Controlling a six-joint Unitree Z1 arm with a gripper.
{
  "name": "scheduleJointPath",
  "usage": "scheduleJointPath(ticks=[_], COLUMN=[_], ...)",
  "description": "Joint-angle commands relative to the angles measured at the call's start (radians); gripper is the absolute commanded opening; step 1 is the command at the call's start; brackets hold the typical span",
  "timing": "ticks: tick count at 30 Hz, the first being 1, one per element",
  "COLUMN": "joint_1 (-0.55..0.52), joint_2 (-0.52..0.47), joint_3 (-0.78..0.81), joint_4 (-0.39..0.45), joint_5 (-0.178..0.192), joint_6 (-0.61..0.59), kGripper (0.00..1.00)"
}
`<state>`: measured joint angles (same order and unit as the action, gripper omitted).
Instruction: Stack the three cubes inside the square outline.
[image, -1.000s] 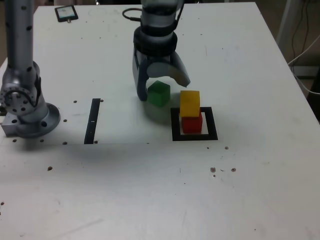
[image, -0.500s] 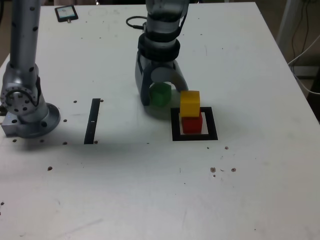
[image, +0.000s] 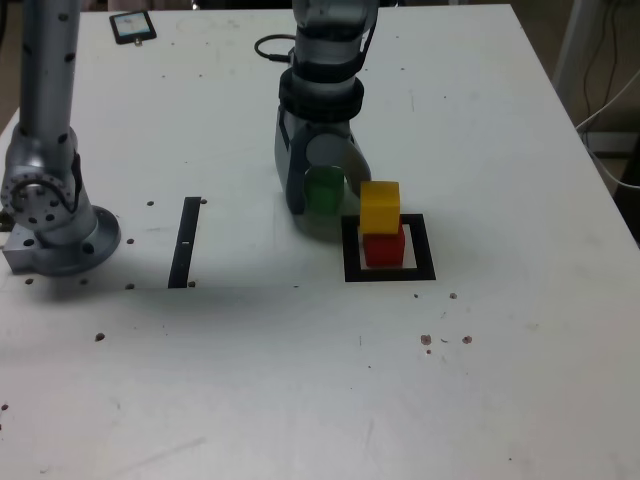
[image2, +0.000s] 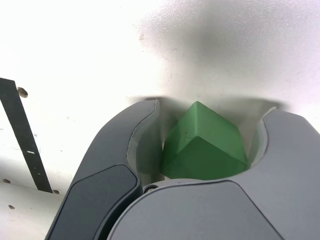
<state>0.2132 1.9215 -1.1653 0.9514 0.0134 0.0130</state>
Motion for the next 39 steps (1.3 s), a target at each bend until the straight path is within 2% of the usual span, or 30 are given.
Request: scheduleJointPath(ticks=[1,14,16,22,26,31,39], joint_1=[0.002,0.001,-0.003,-0.052,-0.11,-0.181,-0.248], joint_2=[-0.007,-0.113,-0.136,-0.209,-0.226,-0.213,-0.125], joint_3=[-0.003,-0.044,-0.061,-0.149,-0.233,-0.305,-0.368], joint_4=[0.0,0.047,0.066,0.165,0.256,0.311,0.317], joint_5=[0.002,0.054,0.049,-0.001,-0.001,-0.004,-0.008], joint_6=[0.001,0.004,0.01,0.032,0.01,-0.039,-0.093], kGripper=[0.34,0.22,0.22,0.22,0.22,0.23,0.25])
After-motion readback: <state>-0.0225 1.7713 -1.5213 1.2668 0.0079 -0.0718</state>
